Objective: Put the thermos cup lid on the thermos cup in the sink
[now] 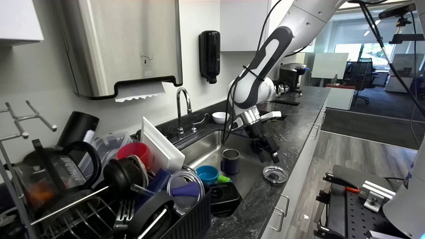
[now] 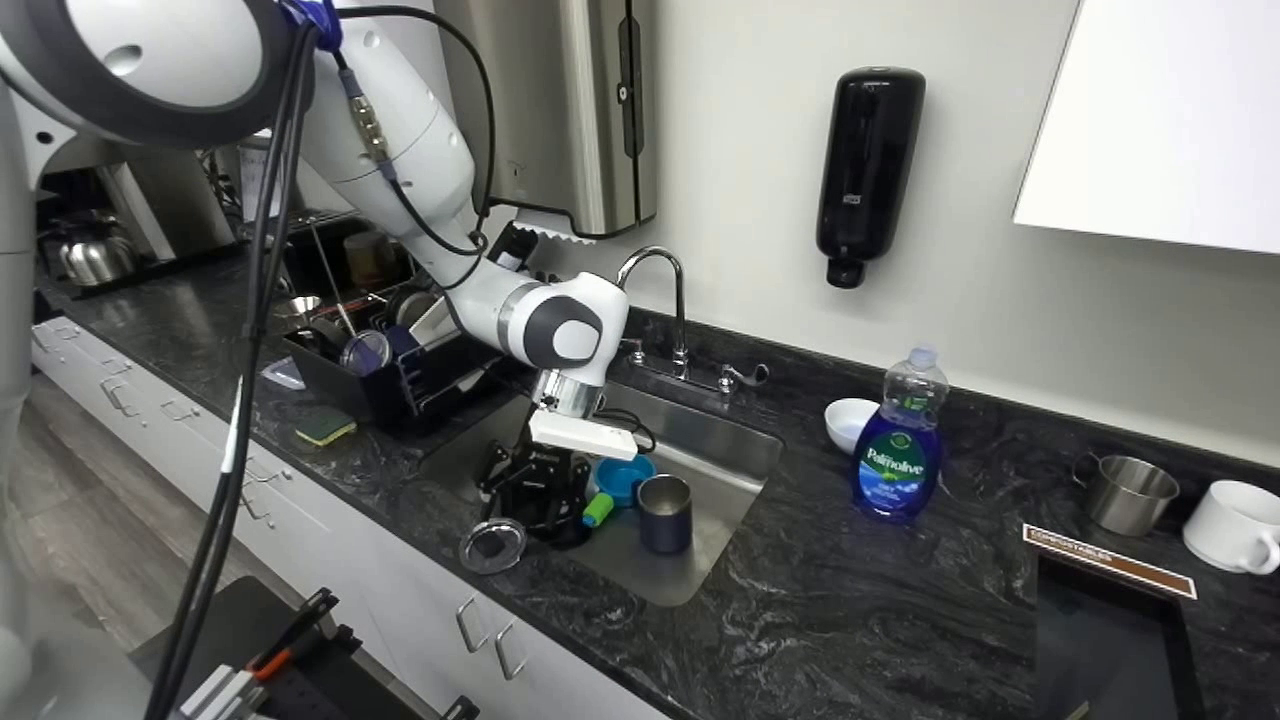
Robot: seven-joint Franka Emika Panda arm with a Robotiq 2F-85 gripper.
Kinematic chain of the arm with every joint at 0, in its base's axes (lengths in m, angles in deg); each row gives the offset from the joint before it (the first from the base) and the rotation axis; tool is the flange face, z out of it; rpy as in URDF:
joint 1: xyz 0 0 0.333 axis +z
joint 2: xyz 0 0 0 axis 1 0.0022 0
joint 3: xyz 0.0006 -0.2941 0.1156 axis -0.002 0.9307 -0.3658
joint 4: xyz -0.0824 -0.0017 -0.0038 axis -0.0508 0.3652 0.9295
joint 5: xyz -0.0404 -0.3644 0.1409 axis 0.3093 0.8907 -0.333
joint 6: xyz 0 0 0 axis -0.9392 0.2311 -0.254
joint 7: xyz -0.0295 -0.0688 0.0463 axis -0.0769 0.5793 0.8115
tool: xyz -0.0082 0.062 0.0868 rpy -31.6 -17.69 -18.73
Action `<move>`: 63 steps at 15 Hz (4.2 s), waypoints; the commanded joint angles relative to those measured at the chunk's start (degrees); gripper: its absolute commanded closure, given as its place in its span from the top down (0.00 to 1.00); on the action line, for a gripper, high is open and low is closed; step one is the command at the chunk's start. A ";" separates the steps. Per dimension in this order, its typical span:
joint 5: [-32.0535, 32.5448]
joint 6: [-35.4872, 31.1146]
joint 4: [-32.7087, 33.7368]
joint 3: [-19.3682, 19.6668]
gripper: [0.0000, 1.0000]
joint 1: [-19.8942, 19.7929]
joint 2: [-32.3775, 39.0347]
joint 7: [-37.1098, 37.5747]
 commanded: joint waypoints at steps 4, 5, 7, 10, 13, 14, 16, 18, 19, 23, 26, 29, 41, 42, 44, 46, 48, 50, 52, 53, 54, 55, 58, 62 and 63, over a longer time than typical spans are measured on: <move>0.60 1.15 0.80 -1.36 1.00 -1.06 1.44 -0.29; 0.68 1.07 0.67 -1.46 1.00 -1.01 1.59 -0.29; 0.80 1.04 0.45 -1.69 1.00 -0.86 1.93 -0.10; 0.78 1.08 0.11 -2.05 1.00 -0.86 1.89 -0.16; 0.74 1.21 -0.13 -2.16 1.00 -0.88 1.69 -0.14; 0.74 1.26 -0.19 -2.15 1.00 -0.89 1.65 -0.15; 0.78 1.29 -0.31 -2.14 1.00 -0.88 1.64 -0.13; 0.78 1.35 -0.40 -2.13 0.93 -0.88 1.63 -0.11; 0.79 1.39 -0.42 -2.13 0.73 -0.85 1.65 -0.07; 0.89 1.30 -0.56 -2.14 0.45 -0.78 1.62 -0.02; 0.85 1.20 -0.63 -2.18 0.25 -0.79 1.57 -0.05; 0.78 1.12 -0.69 -2.23 0.03 -0.83 1.51 -0.12; -0.39 1.29 0.34 -2.09 0.02 -1.50 0.73 0.16; -0.67 1.49 0.88 -2.09 0.02 -1.72 0.40 0.15; -0.90 1.65 1.99 -1.99 0.02 -2.01 -0.03 0.37; -0.98 1.89 3.18 -1.85 0.02 -2.29 -0.21 0.74; -1.53 2.41 4.66 -1.64 0.02 -2.72 -0.14 1.62; -2.78 3.23 6.90 -1.23 0.02 -3.48 0.41 3.10; -4.16 4.37 9.45 -0.77 0.02 -4.49 1.18 4.53; -5.21 5.45 11.08 -0.49 0.02 -5.20 1.59 5.30; -6.04 6.24 12.61 -0.18 0.02 -5.93 2.00 5.80; -6.89 7.02 14.09 0.05 0.02 -6.60 2.37 6.39; -9.41 8.93 18.35 0.56 0.02 -8.25 4.23 8.65; -13.28 10.79 24.35 0.91 0.02 -10.33 9.14 14.34; -14.30 10.99 25.49 0.87 0.02 -10.81 10.17 16.15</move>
